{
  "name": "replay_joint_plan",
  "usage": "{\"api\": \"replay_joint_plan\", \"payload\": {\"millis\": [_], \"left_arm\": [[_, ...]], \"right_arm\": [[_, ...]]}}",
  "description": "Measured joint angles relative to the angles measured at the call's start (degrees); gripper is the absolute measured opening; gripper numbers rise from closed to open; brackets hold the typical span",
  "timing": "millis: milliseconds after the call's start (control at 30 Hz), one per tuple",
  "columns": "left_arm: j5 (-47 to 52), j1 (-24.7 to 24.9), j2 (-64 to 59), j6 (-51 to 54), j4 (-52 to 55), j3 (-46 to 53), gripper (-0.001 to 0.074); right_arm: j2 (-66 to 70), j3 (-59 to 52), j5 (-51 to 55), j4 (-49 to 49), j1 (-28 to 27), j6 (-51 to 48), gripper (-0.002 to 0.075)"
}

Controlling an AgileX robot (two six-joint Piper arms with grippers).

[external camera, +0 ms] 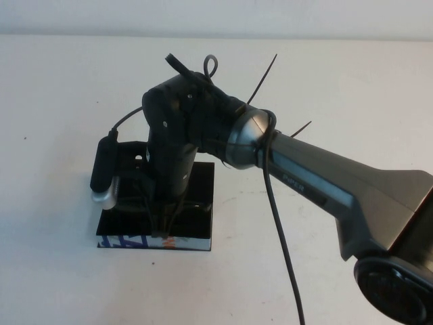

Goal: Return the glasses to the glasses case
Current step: Place the glasses in the glasses case

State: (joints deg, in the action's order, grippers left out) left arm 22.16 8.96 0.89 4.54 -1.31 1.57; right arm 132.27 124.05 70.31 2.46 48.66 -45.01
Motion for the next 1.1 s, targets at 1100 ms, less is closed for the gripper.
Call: {"api": "replay_joint_plan", "payload": {"millis": [1100], "left_arm": [[0.0,0.0,0.0,0.0,0.0,0.0,-0.0004]], "right_arm": [[0.6,0.1,0.0,-2.5,2.1,4.7,0.0055]]}}
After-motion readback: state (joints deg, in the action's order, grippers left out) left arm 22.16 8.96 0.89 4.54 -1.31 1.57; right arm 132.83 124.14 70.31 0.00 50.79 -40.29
